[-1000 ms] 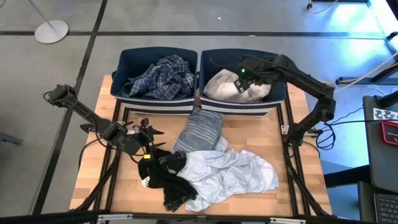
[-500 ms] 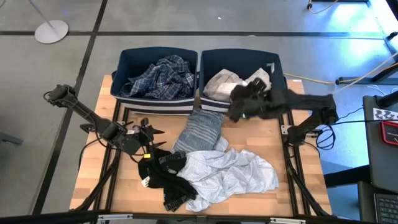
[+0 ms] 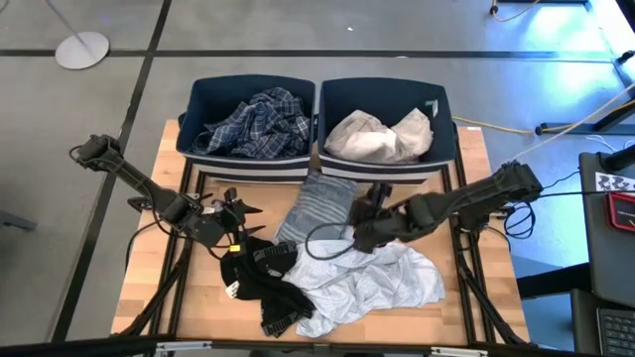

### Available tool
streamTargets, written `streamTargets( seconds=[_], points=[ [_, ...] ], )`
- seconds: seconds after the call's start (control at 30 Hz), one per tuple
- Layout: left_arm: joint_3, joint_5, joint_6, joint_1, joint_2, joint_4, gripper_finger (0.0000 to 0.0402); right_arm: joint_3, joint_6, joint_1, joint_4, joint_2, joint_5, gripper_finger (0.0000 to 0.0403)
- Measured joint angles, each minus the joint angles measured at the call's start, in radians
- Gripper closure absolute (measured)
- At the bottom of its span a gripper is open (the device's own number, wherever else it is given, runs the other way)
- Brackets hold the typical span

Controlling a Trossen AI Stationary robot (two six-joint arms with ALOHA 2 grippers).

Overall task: Sort clothes
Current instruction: Put the black underwear into the left blue laundry bin

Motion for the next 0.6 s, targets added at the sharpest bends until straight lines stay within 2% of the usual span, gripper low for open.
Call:
streamTargets(
  seconds=[0.2, 0.33, 0.5, 0.6],
  points=[
    [0.0, -0.001, 0.053, 0.013, 0.0, 0.018, 0.0199, -0.256, -0.165, 0.023, 0.488, 0.0, -0.033, 0.0081],
    [0.0, -0.001, 0.078, 0.035, 0.0, 0.079, 0.0199, -0.392, -0.252, 0.009, 0.8, 0.0, -0.112, 0.0081],
    [0.0, 0.008, 0.075, 0.043, 0.001, 0.134, 0.0199, -0.483, -0.309, 0.006, 1.019, 0.0, -0.137, 0.0081],
    [0.0, 0.069, 0.028, 0.043, 0.002, 0.147, 0.0199, -0.517, -0.336, 0.007, 1.12, 0.005, -0.157, 0.0081]
  ],
)
